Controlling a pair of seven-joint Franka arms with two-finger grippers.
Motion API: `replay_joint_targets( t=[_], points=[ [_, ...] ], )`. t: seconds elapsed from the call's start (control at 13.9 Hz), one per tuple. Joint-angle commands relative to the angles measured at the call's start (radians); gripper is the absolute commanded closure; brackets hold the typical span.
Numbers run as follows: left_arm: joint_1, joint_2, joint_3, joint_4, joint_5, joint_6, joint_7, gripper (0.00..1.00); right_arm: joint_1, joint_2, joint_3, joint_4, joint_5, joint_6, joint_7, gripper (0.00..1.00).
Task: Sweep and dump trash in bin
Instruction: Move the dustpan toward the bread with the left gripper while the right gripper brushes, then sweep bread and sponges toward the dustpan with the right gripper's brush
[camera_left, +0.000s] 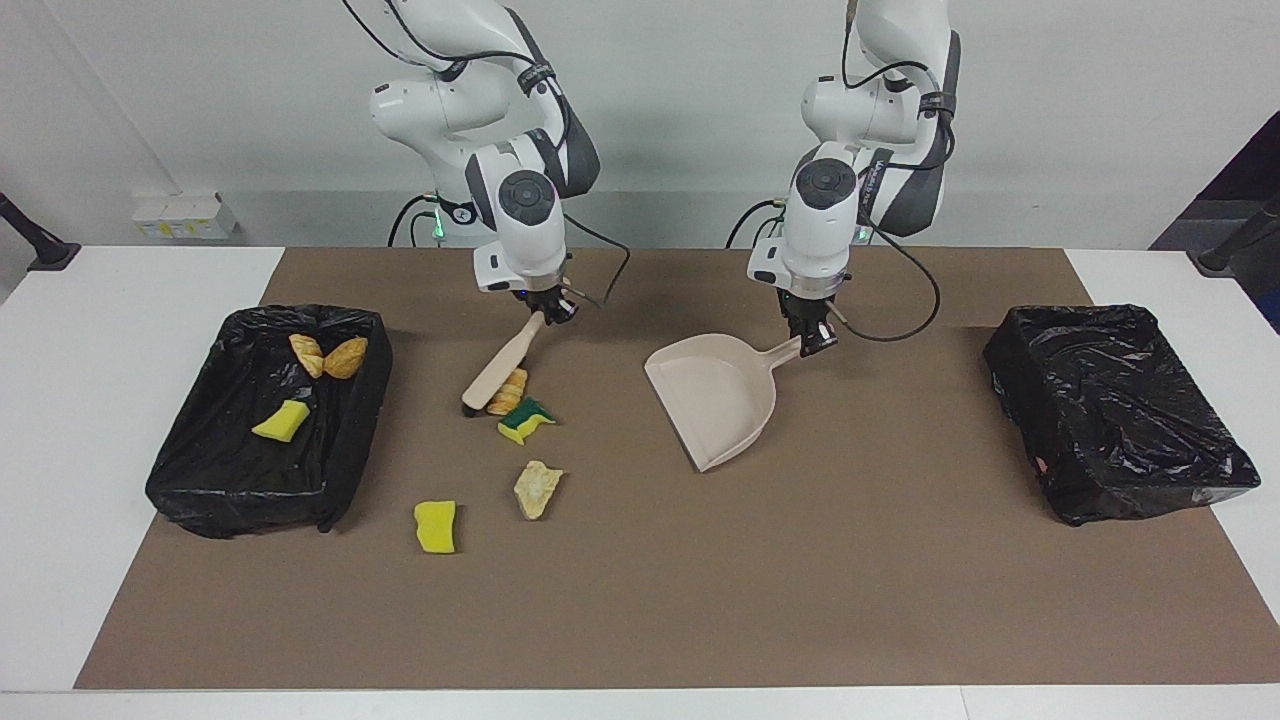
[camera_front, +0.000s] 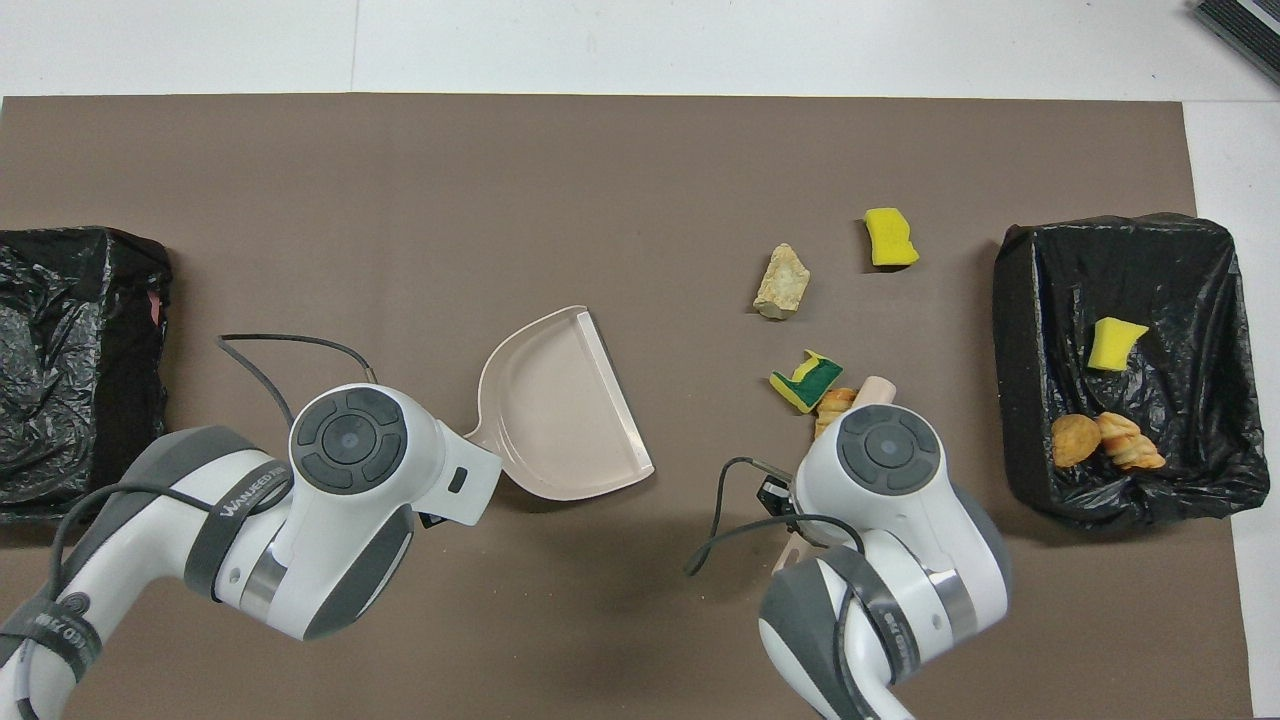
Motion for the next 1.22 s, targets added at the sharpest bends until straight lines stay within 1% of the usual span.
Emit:
replay_joint_targets(
  t=[0.0, 0.14, 0.22, 0.43, 0.58, 0.65, 0.79, 0.94, 1.01, 1.15],
  points=[
    [-0.022, -0.03, 0.017, -0.033, 0.004, 0.032, -0.031, 1.0, 0.045, 0.163, 0.011, 0.179, 0.004, 0.015, -0.032, 1.0],
    [-0.03, -0.032, 0.015, -0.033, 0.004, 0.029, -0.032, 1.0, 0.073, 0.225, 0.028, 0.289, 0.039, 0.003, -0.039, 1.0],
    [-0.031, -0.03, 0.017, -0.033, 0.004, 0.036, -0.032, 1.0, 0.08, 0.231, 0.03, 0.311, 0.061, 0.003, -0.045, 1.0],
    [-0.031, -0.032, 0.017, -0.037, 0.018, 0.075, -0.038, 1.0, 0.137, 0.233, 0.044, 0.334, 0.066, 0.002, -0.156, 1.0],
    [-0.031, -0.035, 0.017, -0.053, 0.018, 0.092, -0.037, 1.0, 0.165, 0.224, 0.042, 0.348, 0.048, -0.052, -0.172, 1.0],
    [-0.031, -0.038, 0.017, -0.057, 0.018, 0.095, -0.037, 1.0, 0.154, 0.219, 0.04, 0.362, 0.04, -0.069, -0.186, 1.0],
    [-0.031, -0.043, 0.017, -0.063, 0.018, 0.084, -0.035, 1.0, 0.101, 0.195, 0.028, 0.382, 0.02, -0.092, -0.271, 1.0],
    [-0.031, -0.053, 0.02, -0.085, 0.036, 0.078, -0.035, 1.0, 0.024, 0.202, 0.031, 0.44, -0.053, -0.147, -0.366, 1.0],
    [-0.031, -0.056, 0.02, -0.085, 0.053, 0.079, -0.035, 1.0, 0.004, 0.208, 0.031, 0.46, -0.102, -0.165, -0.393, 1.0],
    [-0.027, -0.052, 0.021, -0.076, 0.071, 0.079, -0.038, 1.0, -0.074, 0.225, 0.033, 0.46, -0.161, -0.158, -0.498, 1.0]
  ],
)
